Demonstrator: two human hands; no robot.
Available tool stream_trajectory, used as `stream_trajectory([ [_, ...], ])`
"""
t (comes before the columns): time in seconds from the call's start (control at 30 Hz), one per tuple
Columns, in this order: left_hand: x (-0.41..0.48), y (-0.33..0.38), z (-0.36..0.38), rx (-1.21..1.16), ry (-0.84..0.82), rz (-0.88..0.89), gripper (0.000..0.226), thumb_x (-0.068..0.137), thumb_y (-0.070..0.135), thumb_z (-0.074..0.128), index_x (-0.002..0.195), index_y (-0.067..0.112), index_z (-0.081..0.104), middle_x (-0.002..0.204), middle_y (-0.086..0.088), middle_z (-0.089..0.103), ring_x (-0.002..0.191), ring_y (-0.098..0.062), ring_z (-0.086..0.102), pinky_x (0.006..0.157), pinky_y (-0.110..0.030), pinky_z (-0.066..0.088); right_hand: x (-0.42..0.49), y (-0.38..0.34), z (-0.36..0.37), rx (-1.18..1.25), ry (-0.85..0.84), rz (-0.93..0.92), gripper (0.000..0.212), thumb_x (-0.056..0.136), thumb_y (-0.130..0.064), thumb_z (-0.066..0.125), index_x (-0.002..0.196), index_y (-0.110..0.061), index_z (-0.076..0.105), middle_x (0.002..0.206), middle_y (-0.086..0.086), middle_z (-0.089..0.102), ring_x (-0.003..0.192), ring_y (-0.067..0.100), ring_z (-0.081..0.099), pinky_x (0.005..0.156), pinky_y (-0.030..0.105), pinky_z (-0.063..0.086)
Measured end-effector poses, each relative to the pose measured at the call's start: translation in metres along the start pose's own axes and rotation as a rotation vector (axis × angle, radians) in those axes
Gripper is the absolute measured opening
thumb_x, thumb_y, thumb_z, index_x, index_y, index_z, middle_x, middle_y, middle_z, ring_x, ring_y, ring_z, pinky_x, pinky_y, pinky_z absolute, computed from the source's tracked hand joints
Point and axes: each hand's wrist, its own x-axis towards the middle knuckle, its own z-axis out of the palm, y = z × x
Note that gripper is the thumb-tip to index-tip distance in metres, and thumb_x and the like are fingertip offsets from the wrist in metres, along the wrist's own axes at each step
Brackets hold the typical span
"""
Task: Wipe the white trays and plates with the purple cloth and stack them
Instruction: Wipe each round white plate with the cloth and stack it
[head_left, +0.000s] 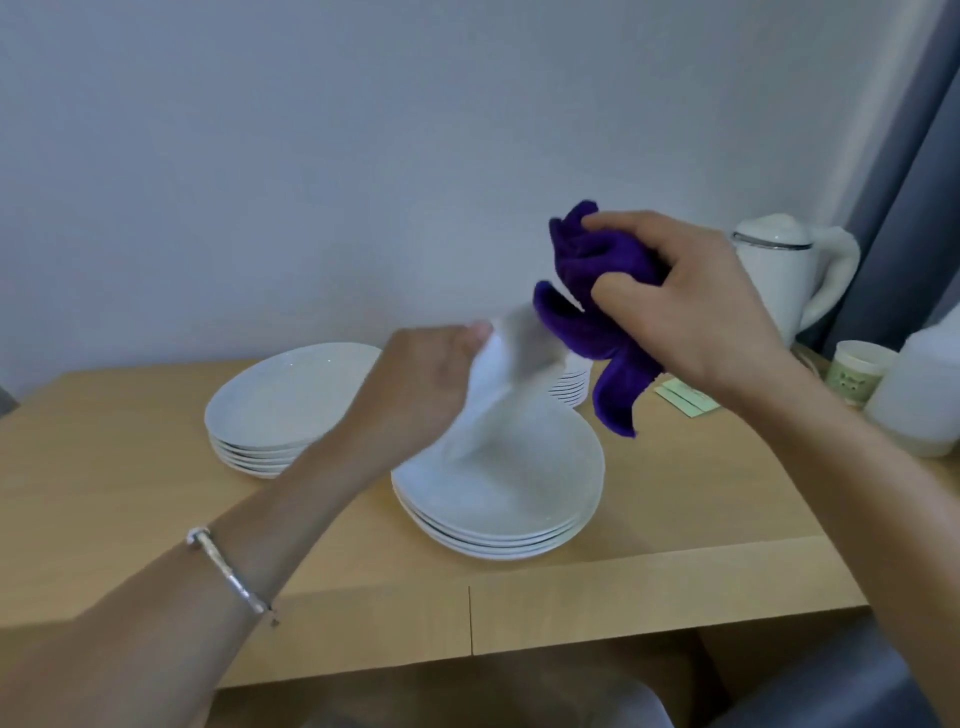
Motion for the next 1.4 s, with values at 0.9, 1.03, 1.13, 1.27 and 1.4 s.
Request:
stream_trajectory([
  [0.9, -0.021, -0.078, 0.006, -0.349, -0.077, -0.559, 0.092, 0.074, 0.049, 0.075, 0.147, 0.025, 0.025, 0.138, 0.013, 0.035, 0.126, -0.004, 0.035, 0.100, -0.023, 0.035, -0.031, 0.078, 0.113, -0.020, -0.221, -0.038, 0.051, 0.087, -0.014, 0.060, 0.135, -0.020, 0.044, 0.117, -0.015, 0.041, 0.111, 0.013, 0.047, 0.094, 0.032, 0.044],
  [1.03, -0.043, -0.077, 0.007, 0.010, -0.277, -0.282, 0.112, 0.029, 0.066, 0.072, 0.120, 0.044, 0.012, 0.126, 0.027, 0.014, 0.122, 0.018, 0.011, 0.094, -0.006, 0.025, -0.032, 0.078, 0.115, -0.046, -0.194, -0.058, 0.051, 0.087, -0.014, 0.060, 0.135, -0.020, 0.044, 0.119, -0.015, 0.041, 0.115, 0.013, 0.045, 0.096, 0.028, 0.041],
  [1.13, -0.053, -0.079, 0.016, 0.022, -0.206, -0.258, 0.108, 0.030, 0.061, 0.076, 0.116, 0.044, 0.013, 0.123, 0.026, 0.014, 0.138, -0.001, 0.009, 0.100, -0.020, 0.030, -0.032, 0.078, 0.117, -0.059, -0.179, -0.056, 0.052, 0.087, -0.014, 0.061, 0.136, -0.020, 0.045, 0.118, -0.017, 0.040, 0.115, 0.012, 0.044, 0.094, 0.021, 0.037],
  [1.27, -0.058, -0.080, 0.020, 0.051, -0.166, -0.280, 0.117, 0.039, 0.059, 0.078, 0.135, 0.028, 0.018, 0.141, 0.014, 0.016, 0.139, -0.014, 0.016, 0.104, -0.037, 0.038, -0.032, 0.079, 0.117, -0.024, -0.170, -0.053, 0.050, 0.086, -0.014, 0.061, 0.133, -0.022, 0.047, 0.117, -0.018, 0.042, 0.112, 0.016, 0.048, 0.093, 0.031, 0.044],
  [1.4, -0.060, -0.082, 0.020, 0.074, -0.150, -0.329, 0.123, 0.039, 0.063, 0.076, 0.139, 0.023, 0.018, 0.148, 0.004, 0.016, 0.138, -0.016, 0.020, 0.104, -0.041, 0.040, -0.027, 0.077, 0.116, -0.010, -0.157, -0.045, 0.049, 0.088, -0.011, 0.060, 0.134, -0.018, 0.048, 0.118, -0.013, 0.046, 0.111, 0.010, 0.045, 0.090, 0.014, 0.032],
])
